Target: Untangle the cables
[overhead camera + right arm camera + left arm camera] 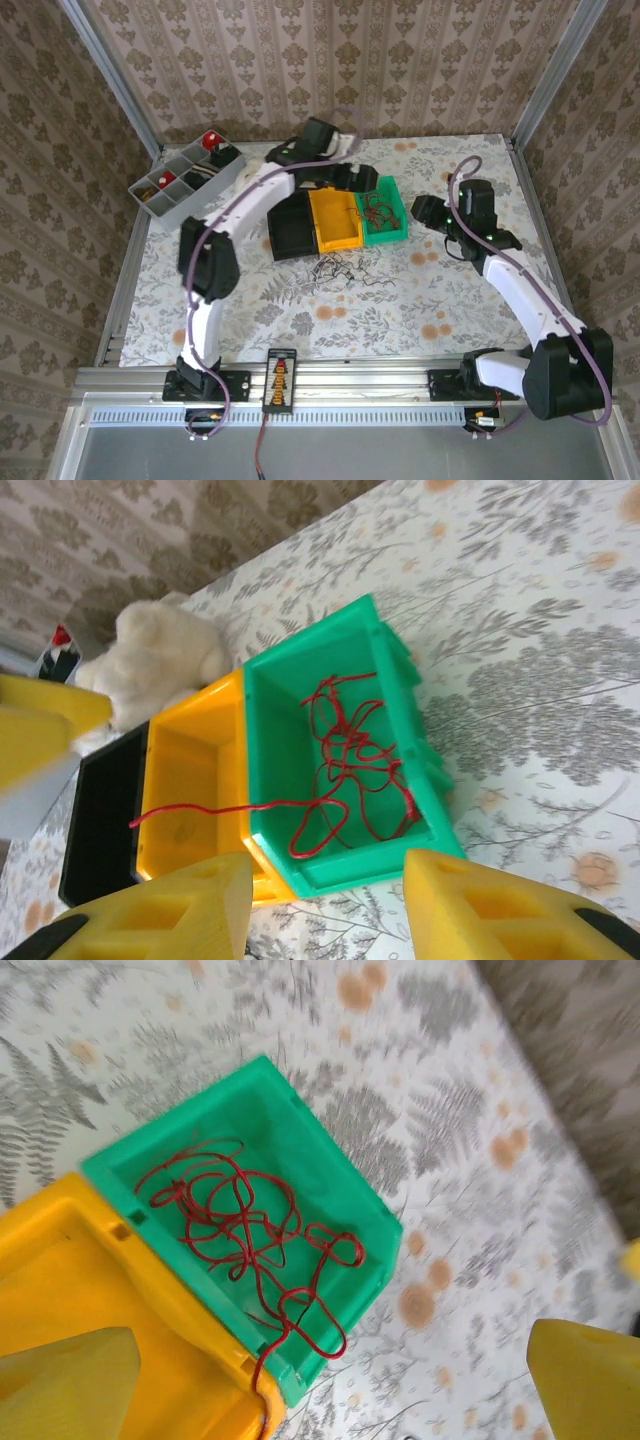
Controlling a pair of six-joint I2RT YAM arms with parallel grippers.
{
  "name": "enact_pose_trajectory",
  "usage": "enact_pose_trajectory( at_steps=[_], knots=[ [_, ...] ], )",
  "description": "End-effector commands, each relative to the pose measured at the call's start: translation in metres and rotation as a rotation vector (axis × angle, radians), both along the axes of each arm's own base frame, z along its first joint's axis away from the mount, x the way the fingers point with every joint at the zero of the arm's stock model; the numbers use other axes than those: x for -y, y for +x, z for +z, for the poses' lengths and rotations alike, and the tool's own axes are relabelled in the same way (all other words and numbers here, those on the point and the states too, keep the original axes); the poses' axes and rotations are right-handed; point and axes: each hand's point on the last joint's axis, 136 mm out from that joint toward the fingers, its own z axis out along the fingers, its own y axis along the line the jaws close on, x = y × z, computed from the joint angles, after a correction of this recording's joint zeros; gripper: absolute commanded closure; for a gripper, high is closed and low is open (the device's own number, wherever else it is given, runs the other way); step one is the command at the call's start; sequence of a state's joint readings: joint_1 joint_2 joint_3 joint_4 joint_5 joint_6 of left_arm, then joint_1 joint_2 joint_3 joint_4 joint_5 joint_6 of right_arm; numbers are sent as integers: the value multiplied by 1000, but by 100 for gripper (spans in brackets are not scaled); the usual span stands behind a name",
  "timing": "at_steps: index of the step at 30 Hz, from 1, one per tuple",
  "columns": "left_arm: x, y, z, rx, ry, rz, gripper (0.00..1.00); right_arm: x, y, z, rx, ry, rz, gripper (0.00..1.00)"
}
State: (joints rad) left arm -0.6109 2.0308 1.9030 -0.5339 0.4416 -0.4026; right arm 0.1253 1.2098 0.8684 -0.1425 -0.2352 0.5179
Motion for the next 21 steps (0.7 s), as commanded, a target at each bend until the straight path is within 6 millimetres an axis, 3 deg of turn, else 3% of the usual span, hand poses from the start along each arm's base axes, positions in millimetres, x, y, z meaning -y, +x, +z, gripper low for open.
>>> enact_pose_trajectory(
  at_steps=[1,5,9,14,21],
  knots=[
    [-26,21,40,31,-220,121,0,-37,0,1,-12,-27,154,55],
    [-90,24,20,90,-117,328,0,-83,-1,-13,-55,-96,311,53],
    [-134,11,0,105,-10,461,0,-114,11,-30,-93,-204,389,51],
    [-165,-7,-19,106,40,572,0,-133,33,-47,-139,-367,436,51],
    [-197,-10,-22,119,77,656,0,-136,53,-71,-180,-566,470,52]
  ],
)
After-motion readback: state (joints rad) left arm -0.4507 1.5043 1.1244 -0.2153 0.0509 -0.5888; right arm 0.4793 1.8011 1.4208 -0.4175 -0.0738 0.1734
